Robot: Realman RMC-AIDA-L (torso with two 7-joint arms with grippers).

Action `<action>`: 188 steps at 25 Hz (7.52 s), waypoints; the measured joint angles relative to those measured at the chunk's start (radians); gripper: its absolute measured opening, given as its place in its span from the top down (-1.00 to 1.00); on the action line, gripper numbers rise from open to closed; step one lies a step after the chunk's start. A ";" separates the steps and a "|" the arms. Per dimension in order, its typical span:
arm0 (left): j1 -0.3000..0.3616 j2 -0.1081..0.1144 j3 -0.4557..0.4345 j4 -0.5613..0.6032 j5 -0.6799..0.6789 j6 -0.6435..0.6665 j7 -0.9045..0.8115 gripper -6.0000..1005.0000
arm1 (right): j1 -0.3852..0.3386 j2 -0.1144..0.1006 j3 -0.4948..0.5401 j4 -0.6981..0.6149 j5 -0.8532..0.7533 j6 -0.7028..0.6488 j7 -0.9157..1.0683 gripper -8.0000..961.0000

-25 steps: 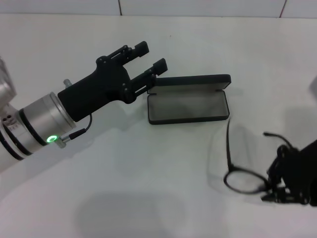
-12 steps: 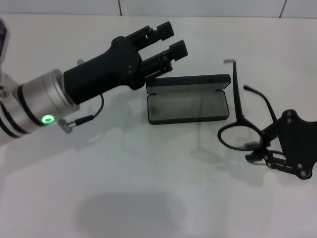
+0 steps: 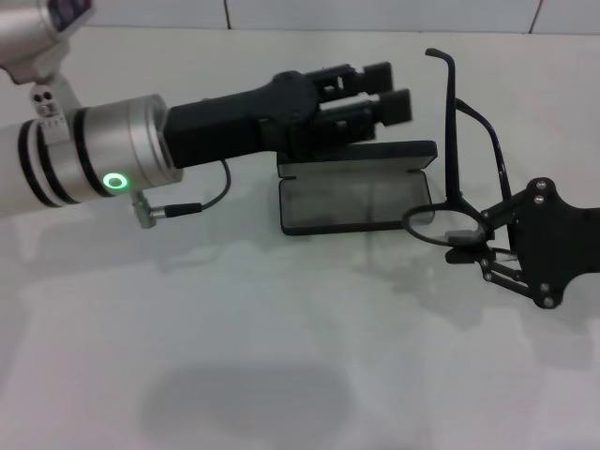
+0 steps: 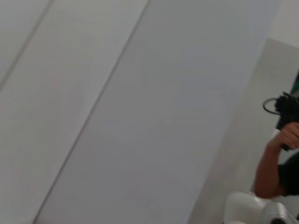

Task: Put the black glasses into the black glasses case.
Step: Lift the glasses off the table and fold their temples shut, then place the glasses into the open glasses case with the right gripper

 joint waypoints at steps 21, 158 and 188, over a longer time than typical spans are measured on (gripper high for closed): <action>-0.114 -0.016 0.000 -0.058 0.149 -0.081 -0.131 -0.29 | 0.017 0.002 -0.250 -0.029 0.022 0.314 -0.041 0.76; -0.160 -0.057 0.001 -0.005 0.101 -0.243 0.155 -0.28 | 0.221 -0.023 -0.019 0.672 0.316 -0.098 -0.149 0.77; -0.055 -0.041 -0.003 -0.083 -0.137 -0.259 0.148 -0.28 | -0.001 -0.003 -0.197 0.083 0.093 0.324 0.091 0.76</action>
